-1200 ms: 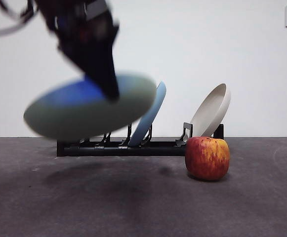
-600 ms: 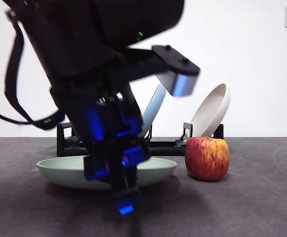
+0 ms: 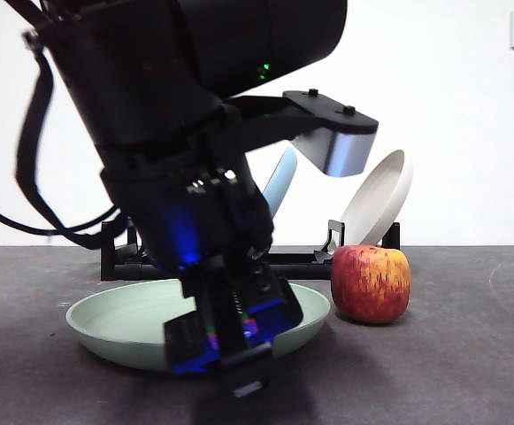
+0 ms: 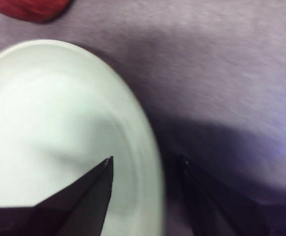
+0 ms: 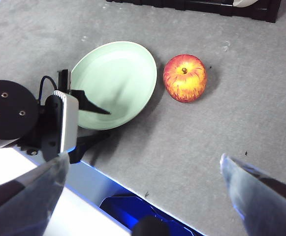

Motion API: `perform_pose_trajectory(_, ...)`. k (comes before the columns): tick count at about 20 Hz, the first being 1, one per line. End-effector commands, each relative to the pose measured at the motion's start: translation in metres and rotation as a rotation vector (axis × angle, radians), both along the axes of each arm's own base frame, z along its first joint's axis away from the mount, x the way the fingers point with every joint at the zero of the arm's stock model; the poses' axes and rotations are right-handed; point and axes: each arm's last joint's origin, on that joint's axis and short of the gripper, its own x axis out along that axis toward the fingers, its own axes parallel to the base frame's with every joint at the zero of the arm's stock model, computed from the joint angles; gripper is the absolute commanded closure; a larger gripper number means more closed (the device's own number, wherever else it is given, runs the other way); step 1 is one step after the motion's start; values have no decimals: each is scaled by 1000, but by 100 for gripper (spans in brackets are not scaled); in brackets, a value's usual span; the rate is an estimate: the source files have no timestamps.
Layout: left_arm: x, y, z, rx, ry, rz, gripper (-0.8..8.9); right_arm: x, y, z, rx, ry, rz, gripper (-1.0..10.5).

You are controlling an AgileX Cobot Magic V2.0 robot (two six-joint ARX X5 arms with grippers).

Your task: Take the green plate from the plate rack,put the plate on the table,take the apple from the table,put the apple in the plate

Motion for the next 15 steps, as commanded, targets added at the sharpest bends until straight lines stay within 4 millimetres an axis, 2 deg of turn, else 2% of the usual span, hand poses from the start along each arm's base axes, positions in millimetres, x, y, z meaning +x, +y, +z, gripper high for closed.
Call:
perform_pose_trajectory(1,-5,6,13,-53,12,30,587,7,1,2,15,-14,-9,287)
perform_pose_trajectory(5,-11,20,61,-235,-44,61,588,31,5,2,60,-22,19,286)
perform_pose_trajectory(9,-21,41,121,-467,-61,152,588,68,16,-7,66,-7,55,286)
perform_pose_trajectory(12,-30,59,163,-678,-63,214,588,102,33,-20,34,-7,84,285)
perform_pose_trajectory(15,-37,74,185,-790,-62,234,589,134,53,-44,-63,20,69,285)
